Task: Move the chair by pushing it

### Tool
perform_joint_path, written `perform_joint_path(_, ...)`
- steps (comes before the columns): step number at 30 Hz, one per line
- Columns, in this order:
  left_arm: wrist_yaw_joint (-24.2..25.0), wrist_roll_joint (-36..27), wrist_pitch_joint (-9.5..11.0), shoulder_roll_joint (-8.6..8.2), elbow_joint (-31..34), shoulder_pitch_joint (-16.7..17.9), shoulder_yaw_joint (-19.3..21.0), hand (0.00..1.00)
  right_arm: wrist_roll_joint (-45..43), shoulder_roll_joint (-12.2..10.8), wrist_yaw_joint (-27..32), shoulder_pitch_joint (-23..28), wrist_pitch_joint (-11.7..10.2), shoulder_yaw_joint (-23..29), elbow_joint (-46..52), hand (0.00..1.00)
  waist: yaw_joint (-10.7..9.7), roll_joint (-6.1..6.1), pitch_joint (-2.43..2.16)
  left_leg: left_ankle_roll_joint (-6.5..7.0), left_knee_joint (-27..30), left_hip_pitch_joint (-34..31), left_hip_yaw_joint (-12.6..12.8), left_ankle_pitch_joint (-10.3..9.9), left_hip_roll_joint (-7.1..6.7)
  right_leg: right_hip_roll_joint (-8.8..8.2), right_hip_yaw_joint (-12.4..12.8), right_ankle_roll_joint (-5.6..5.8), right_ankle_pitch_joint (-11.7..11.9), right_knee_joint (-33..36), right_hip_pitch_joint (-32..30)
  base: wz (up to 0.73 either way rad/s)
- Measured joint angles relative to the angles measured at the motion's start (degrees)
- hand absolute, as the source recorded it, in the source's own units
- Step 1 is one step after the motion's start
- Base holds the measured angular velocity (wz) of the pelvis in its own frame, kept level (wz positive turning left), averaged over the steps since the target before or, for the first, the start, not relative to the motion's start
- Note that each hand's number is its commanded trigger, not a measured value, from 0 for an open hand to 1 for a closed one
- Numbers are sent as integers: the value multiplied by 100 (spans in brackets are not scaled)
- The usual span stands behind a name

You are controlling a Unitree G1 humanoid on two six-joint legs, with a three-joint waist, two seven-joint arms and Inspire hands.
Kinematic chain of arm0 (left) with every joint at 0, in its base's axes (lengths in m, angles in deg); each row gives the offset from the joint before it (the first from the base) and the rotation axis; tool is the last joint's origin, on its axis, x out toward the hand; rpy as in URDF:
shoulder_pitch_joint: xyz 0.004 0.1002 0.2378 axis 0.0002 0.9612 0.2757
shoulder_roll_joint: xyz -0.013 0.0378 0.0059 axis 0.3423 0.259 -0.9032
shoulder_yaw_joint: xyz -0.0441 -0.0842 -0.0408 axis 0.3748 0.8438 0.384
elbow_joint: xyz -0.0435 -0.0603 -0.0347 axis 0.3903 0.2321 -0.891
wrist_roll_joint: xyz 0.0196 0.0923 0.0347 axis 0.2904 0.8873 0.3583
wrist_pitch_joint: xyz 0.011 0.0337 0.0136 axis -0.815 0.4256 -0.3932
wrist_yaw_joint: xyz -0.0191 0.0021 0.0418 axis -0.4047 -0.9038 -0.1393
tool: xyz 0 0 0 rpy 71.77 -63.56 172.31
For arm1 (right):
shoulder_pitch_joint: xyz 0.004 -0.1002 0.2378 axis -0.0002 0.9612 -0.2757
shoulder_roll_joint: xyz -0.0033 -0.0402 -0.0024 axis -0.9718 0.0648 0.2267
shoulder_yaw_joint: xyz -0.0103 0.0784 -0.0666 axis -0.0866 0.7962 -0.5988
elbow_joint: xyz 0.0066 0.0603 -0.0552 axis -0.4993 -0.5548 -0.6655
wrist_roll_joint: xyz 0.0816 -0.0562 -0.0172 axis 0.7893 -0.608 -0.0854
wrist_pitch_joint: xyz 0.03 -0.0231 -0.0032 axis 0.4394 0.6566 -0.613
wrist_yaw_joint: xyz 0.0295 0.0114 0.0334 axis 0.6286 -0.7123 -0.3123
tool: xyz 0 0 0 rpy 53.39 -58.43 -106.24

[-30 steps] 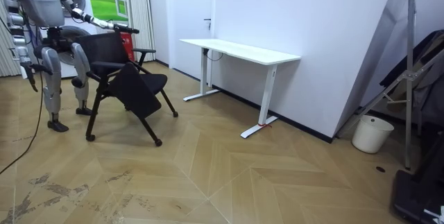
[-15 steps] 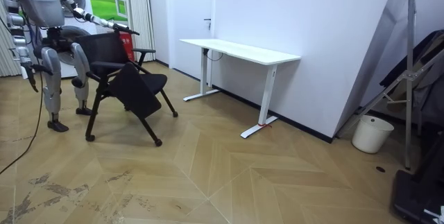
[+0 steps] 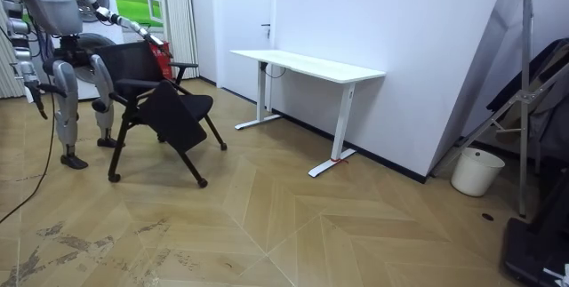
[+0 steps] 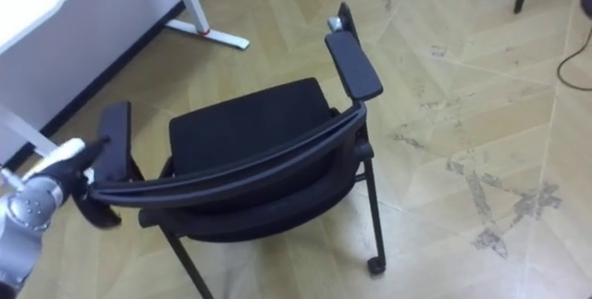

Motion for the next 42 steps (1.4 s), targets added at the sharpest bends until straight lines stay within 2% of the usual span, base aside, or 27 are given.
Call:
perform_joint_path(2, 613, -5, -146, 210, 97, -141, -275, 0, -42, 17, -62, -55, 17, -5, -5, 0, 17, 9, -7, 0, 10, -3, -10, 0, -2, -5, 48, 0, 0, 10, 13, 5)
perform_joint_path(4, 1103, 17, -249, 330, 97, -277, -449, 0, -116, 17, -144, -120, 57, -14, -39, 0, 29, 8, -6, 0, 33, -2, -15, 0, -5, -6, 72, 0, 0, 11, 28, 5)
perform_joint_path(8, 1905, 26, -498, 411, 338, -347, -554, 0, -129, 32, -240, -168, 129, -10, -61, 0, 8, 38, -1, 0, 46, -3, -59, 0, -11, -8, 54, 1, 0, 9, 64, 6)
perform_joint_path(11, 2299, 24, -557, 568, 717, -348, -633, 0, -108, 46, -272, -183, 124, -9, -119, 0, -32, 63, 12, 4, 127, -69, -138, -2, -17, -10, -30, 1, -1, 6, 75, 10)
perform_joint_path(13, 2457, 27, -561, 585, 968, -347, -653, 0, -73, 70, -275, -227, 120, -7, -252, 0, -42, 71, 18, 4, 130, -60, -162, -2, -17, -5, -27, 3, -2, 1, 100, 9)
perform_joint_path(17, 2884, 36, -641, 636, 2020, -373, -664, 0, 25, 93, -325, -211, 118, -11, -295, 0, 66, 81, 25, 10, 191, -99, -162, -7, -19, -7, -13, 2, -5, -9, 82, 0)
perform_joint_path(18, 2938, 38, -642, 638, 2111, -408, -679, 0, 30, 101, -343, -211, 118, -13, -301, 0, 71, 82, 25, 16, 217, -111, -163, -14, -19, -7, -13, 2, -5, -9, 84, 0)
perform_joint_path(20, 3177, 120, -670, 747, 2628, -497, -748, 0, 1, 121, -401, -227, 111, 4, -309, 0, 81, 103, 22, 25, 273, -162, -164, -22, -19, -9, -9, 2, -5, -5, 66, 0)
perform_joint_path(23, 3428, 264, -680, 950, 3105, -658, -747, 0, -9, 142, -475, -204, 72, 7, -350, 0, 94, 123, 28, 23, 317, -163, -166, -26, -18, -9, 2, 2, -5, 3, 79, 0)
perform_joint_path(28, 3705, 503, -640, 1302, 3262, -957, -747, 0, 23, 227, -658, -134, 18, 5, -354, 0, 128, 177, 34, 23, 318, -157, -166, -26, -17, -9, 10, -6, -11, 10, 83, 0)
perform_joint_path(30, 3758, 513, -634, 1482, 3425, -976, -747, 0, 67, 233, -668, -80, -24, 3, -349, 0, 199, 176, 34, 23, 318, -155, -157, -25, -17, -9, 40, -9, -19, 10, 80, 0)
perform_joint_path(32, 3862, 513, -628, 1739, 3753, -978, -742, 0, 128, 244, -661, -56, -27, 1, -346, 0, 303, 186, 27, 23, 319, -162, -158, -25, -18, -11, 51, -8, -21, 11, 79, 0)
perform_joint_path(37, 3918, 492, -610, 1959, 4048, -1240, -733, 0, 255, 246, -589, 2, -71, 3, -346, 0, 540, 163, 29, 23, 339, -210, -193, -25, -21, -11, -28, -7, -22, 3, 39, 6)
perform_joint_path(40, 3926, 480, -601, 2127, 4175, -1275, -725, 0, 255, 245, -594, -10, -89, 2, -346, 0, 564, 178, 5, 22, 342, -237, -222, -25, -27, -12, -48, -4, -24, 3, 49, 4)
perform_joint_path(42, 3951, 482, -605, 2134, 4238, -1275, -689, 0, 243, 245, -597, -6, -93, 2, -350, 0, 571, 185, 1, 22, 342, -237, -223, -25, -29, -12, -50, -5, -24, 4, 53, 0)
